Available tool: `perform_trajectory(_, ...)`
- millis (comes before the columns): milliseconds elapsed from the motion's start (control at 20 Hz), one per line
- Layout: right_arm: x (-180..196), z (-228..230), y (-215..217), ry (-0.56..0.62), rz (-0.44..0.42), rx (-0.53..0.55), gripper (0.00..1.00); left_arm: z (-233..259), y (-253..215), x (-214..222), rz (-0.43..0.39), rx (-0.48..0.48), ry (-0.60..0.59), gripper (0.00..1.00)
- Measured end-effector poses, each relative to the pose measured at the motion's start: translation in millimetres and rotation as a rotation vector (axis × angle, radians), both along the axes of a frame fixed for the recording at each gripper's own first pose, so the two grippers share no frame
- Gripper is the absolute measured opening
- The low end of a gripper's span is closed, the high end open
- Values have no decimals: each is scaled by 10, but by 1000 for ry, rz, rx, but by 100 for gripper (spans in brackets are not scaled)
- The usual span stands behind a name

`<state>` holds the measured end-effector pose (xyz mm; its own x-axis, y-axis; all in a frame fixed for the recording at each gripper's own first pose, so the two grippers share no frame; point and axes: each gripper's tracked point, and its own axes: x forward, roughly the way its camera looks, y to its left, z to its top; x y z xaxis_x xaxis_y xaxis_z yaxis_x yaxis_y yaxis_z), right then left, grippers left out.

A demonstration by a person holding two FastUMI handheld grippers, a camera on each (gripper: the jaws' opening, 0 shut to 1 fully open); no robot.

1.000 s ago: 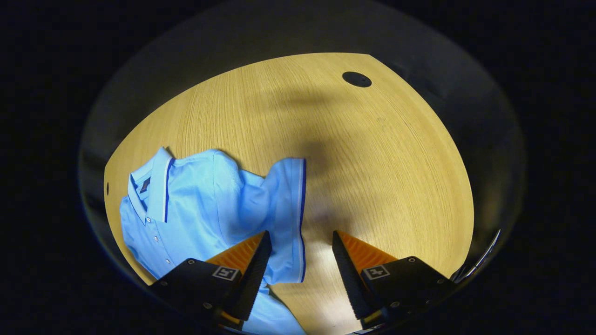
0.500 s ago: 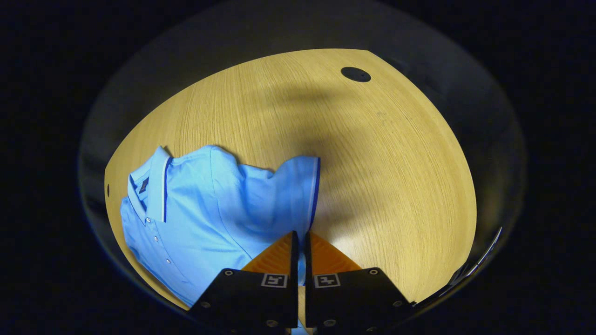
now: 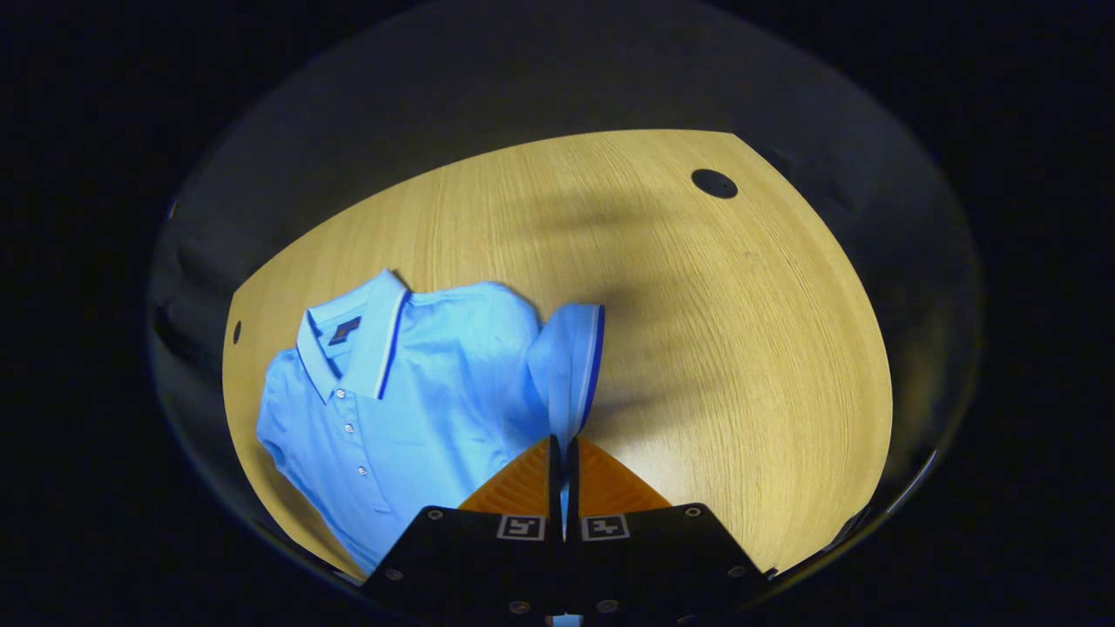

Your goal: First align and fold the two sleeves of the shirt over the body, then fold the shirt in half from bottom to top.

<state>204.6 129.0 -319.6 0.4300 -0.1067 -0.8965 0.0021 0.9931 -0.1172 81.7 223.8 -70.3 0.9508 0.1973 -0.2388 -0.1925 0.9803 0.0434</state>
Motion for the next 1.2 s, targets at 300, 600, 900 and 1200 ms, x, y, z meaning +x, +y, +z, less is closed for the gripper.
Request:
perform_trajectory(300,-113,237,735,-45,135,33,1,6,177,-120,-14,4,-2,99)
perform_trajectory(600,-363,164,1448,-19,268,53,1,-54,399,-311,-1,-2,14,99)
perform_trajectory(900,-638,-51,2005,24,376,57,2,-99,652,-502,36,-10,29,99)
perform_trajectory(1200,-852,-125,2244,69,381,120,13,-153,698,-563,43,-17,44,99)
